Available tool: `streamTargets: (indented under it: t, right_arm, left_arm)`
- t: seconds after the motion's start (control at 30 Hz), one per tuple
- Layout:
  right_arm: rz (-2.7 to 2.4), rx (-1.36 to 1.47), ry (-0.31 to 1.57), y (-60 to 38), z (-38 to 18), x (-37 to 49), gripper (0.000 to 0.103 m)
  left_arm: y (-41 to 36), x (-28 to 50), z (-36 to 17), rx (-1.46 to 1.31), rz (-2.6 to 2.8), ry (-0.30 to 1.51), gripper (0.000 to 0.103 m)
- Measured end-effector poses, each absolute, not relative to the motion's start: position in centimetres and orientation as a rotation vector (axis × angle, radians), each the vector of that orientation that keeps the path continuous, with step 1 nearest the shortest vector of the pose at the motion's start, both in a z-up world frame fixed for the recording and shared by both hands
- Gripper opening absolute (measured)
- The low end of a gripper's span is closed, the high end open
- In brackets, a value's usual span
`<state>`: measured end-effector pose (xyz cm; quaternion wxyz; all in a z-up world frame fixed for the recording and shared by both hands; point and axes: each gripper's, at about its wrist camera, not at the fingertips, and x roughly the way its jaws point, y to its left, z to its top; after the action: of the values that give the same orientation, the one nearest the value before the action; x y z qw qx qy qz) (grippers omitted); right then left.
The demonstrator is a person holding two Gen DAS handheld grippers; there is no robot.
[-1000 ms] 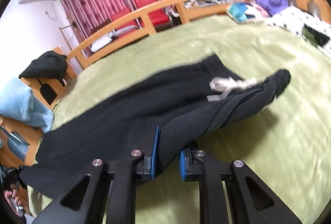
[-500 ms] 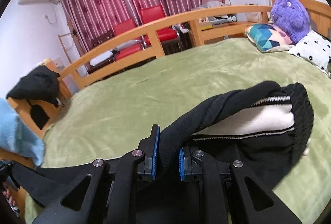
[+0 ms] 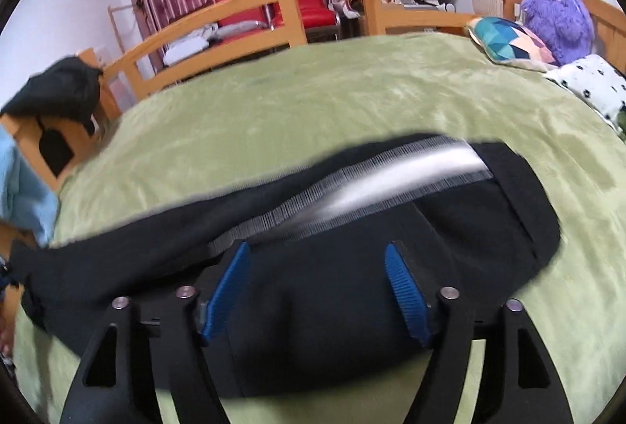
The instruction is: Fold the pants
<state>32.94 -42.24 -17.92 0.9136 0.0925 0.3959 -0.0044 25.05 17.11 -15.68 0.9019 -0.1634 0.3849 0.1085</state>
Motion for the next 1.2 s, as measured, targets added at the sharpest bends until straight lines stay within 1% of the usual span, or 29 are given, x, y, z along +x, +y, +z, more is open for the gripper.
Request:
streamTargets:
  t: [0.13,0.27,0.33,0.5,0.57,0.63,0.67,0.73,0.77,0.8,0.83,0.87,0.9,0.93,0.97,1.0,1.1,1.2]
  right_arm:
    - [-0.061,0.21,0.871,-43.9,-20.5,29.5,0.075]
    - [-0.076,0.356,0.928,-46.2,-23.4,28.2,0.075]
    - [-0.098,0.417,0.929,-47.0,-24.1,28.6,0.075]
    - [-0.09,0.585,0.89,-48.7,-25.4,30.8,0.077]
    - [-0.1,0.614,0.867,-48.8,-25.9,32.3,0.08]
    - [-0.108,0.624,0.863,-48.6,-26.4,34.0,0.08]
    - [-0.108,0.627,0.86,-48.6,-26.5,34.6,0.081]
    - [-0.123,0.621,0.844,-48.2,-26.6,36.2,0.082]
    - [-0.138,0.625,0.836,-47.9,-26.7,36.9,0.082]
    - [-0.158,0.627,0.829,-47.6,-26.8,37.2,0.082]
    - [-0.175,0.62,0.821,-47.5,-26.7,37.5,0.08]
    - [-0.206,0.601,0.813,-47.2,-26.6,37.7,0.07]
    - [-0.231,0.59,0.802,-47.1,-26.4,37.7,0.063]
    - [-0.24,0.595,0.789,-47.4,-26.2,37.5,0.046]
    - [-0.238,0.609,0.768,-47.9,-25.8,36.9,0.027]
    - [-0.217,0.642,0.74,-48.3,-25.3,36.2,0.02]
    - [-0.214,0.664,0.711,-48.8,-23.7,33.9,0.016]
    - [-0.235,0.656,0.696,-49.2,-21.9,31.0,0.015]
  left_arm:
    - [15.3,22.0,-18.8,-0.367,0.155,0.853,0.076]
    - [13.9,22.8,-22.5,-0.404,0.143,0.937,0.076]
    - [13.7,23.3,-23.7,-0.449,0.157,0.949,0.076]
    - [14.9,24.8,-25.2,-0.594,0.199,0.888,0.076]
    - [14.9,25.7,-25.8,-0.61,0.226,0.872,0.076]
    - [14.9,26.9,-26.2,-0.597,0.257,0.887,0.076]
    - [14.8,27.2,-26.3,-0.594,0.266,0.888,0.074]
    - [14.9,27.8,-26.2,-0.595,0.282,0.888,0.066]
    - [14.9,27.8,-26.3,-0.596,0.287,0.889,0.057]
    - [15.1,27.9,-26.2,-0.599,0.299,0.888,0.045]
    - [15.4,27.8,-26.0,-0.619,0.304,0.876,0.039]
    - [15.6,27.6,-25.9,-0.637,0.294,0.87,0.028]
    - [15.8,27.5,-25.8,-0.661,0.276,0.866,0.02]
    - [16.1,27.2,-25.4,-0.682,0.259,0.863,0.017]
    - [16.1,27.1,-25.0,-0.683,0.25,0.862,0.014]
    - [15.6,27.0,-24.5,-0.674,0.247,0.857,0.013]
    - [14.7,24.9,-22.4,-0.622,0.24,0.839,0.013]
    - [14.1,22.2,-20.9,-0.62,0.212,0.838,0.013]
